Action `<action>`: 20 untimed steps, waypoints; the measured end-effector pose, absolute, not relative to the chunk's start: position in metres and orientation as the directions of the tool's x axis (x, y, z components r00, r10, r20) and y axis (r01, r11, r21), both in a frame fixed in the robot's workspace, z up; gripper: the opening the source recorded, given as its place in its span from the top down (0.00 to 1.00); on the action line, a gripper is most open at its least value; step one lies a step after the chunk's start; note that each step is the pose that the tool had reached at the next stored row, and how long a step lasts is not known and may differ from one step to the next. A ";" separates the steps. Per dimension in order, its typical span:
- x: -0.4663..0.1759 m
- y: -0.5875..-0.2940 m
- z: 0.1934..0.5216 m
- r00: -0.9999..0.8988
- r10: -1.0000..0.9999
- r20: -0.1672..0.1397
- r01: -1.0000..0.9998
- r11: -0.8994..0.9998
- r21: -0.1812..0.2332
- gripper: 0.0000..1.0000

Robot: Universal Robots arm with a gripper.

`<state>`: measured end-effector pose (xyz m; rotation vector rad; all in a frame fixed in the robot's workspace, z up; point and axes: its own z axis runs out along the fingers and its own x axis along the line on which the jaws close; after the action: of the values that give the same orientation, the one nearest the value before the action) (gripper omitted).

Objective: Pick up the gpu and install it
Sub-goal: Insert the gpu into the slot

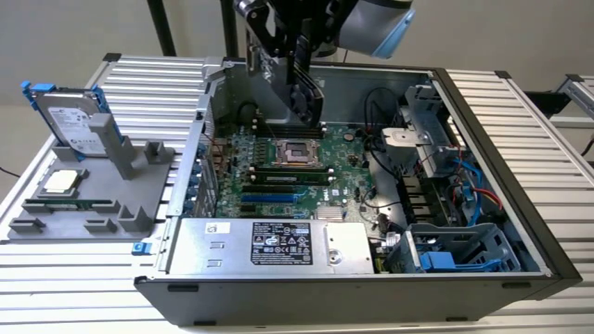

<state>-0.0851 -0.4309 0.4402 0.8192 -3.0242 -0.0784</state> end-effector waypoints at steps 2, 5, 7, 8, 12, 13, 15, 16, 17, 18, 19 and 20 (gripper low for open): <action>-0.085 -0.431 0.440 -0.854 -0.521 -0.006 -0.520 0.853 0.050 1.00; -0.085 -0.431 0.441 -0.838 -0.545 -0.006 -0.545 0.837 0.050 1.00; -0.085 -0.431 0.441 -0.827 -0.562 -0.006 -0.561 0.826 0.050 1.00; -0.085 -0.431 0.441 -0.822 -0.569 -0.006 -0.569 0.821 0.050 1.00; -0.085 -0.431 0.441 -0.800 -0.601 -0.006 -0.600 0.798 0.050 1.00; -0.085 -0.431 0.441 -0.794 -0.608 -0.006 -0.608 0.792 0.050 1.00; -0.085 -0.431 0.441 -0.782 -0.623 -0.006 -0.623 0.781 0.050 1.00; -0.085 -0.431 0.441 -0.776 -0.631 -0.006 -0.631 0.775 0.050 1.00; -0.085 -0.431 0.442 -0.769 -0.639 -0.006 -0.638 0.768 0.050 1.00; -0.085 -0.431 0.442 -0.763 -0.646 -0.006 -0.646 0.762 0.050 1.00; -0.085 -0.431 0.442 -0.757 -0.654 -0.006 -0.653 0.756 0.050 1.00; -0.085 -0.431 0.442 -0.751 -0.660 -0.006 -0.660 0.750 0.050 1.00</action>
<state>-0.0851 -0.4309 0.4418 1.1044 -2.9270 -0.0767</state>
